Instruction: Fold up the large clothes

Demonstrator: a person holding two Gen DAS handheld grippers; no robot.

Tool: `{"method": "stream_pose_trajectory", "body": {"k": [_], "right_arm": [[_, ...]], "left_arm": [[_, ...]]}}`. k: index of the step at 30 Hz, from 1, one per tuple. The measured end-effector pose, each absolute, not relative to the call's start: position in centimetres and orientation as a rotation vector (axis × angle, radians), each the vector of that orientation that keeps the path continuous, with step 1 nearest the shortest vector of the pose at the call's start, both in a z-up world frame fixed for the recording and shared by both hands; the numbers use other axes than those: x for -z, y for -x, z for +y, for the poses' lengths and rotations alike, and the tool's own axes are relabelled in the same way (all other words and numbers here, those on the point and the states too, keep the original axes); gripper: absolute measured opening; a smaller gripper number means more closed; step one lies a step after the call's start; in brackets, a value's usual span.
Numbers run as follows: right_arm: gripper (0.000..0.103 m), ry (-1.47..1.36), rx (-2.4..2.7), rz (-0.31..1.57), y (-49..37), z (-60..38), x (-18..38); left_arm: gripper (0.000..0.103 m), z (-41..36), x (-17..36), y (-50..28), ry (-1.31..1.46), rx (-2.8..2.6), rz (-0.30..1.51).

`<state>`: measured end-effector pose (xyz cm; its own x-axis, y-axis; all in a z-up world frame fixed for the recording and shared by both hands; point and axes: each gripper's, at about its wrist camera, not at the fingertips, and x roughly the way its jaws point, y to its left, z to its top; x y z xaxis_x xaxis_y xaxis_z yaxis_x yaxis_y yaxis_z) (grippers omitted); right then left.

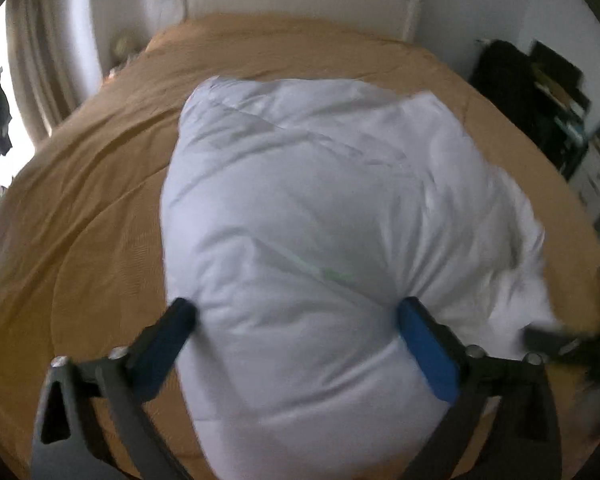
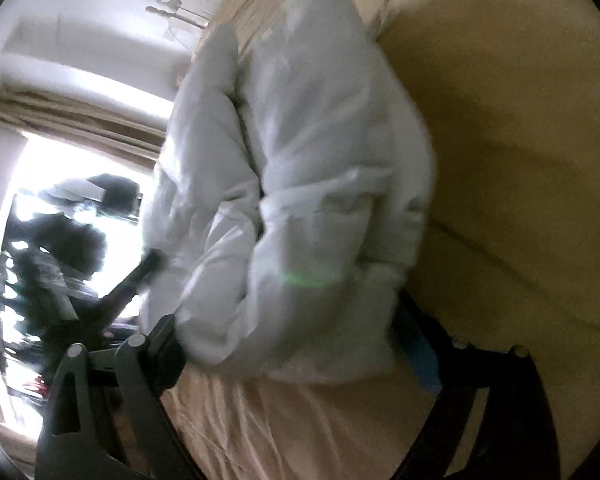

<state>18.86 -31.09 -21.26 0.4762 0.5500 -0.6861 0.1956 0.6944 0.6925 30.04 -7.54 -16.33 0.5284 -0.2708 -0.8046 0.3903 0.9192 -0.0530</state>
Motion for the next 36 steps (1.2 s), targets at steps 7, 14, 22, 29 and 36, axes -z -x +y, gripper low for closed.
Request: {"method": "stream_pose_trajectory", "body": {"k": [7, 14, 22, 29, 36], "right_arm": [[0.056, -0.377, -0.198, 0.925, -21.9, -28.5, 9.8], [0.046, -0.214, -0.309, 1.045, -34.5, -23.5, 11.0], [0.035, -0.174, -0.093, 1.243, -43.3, -25.3, 19.8], [0.034, -0.044, -0.085, 1.028, -35.3, -23.6, 12.1], [0.037, 0.025, -0.077, 1.116, -24.1, -21.7, 16.0]], "left_arm": [[0.103, -8.0, 17.0, -30.6, -0.133, 0.392, 0.944], [0.103, -7.5, 17.7, -29.6, -0.145, 0.397, 0.944], [0.103, -7.1, 17.6, -29.2, -0.147, 0.425, 0.939], [0.103, -6.0, 17.6, -29.2, -0.11, 0.428, 0.973], [0.103, -5.8, 17.5, -28.9, -0.094, 0.434, 1.002]]}}
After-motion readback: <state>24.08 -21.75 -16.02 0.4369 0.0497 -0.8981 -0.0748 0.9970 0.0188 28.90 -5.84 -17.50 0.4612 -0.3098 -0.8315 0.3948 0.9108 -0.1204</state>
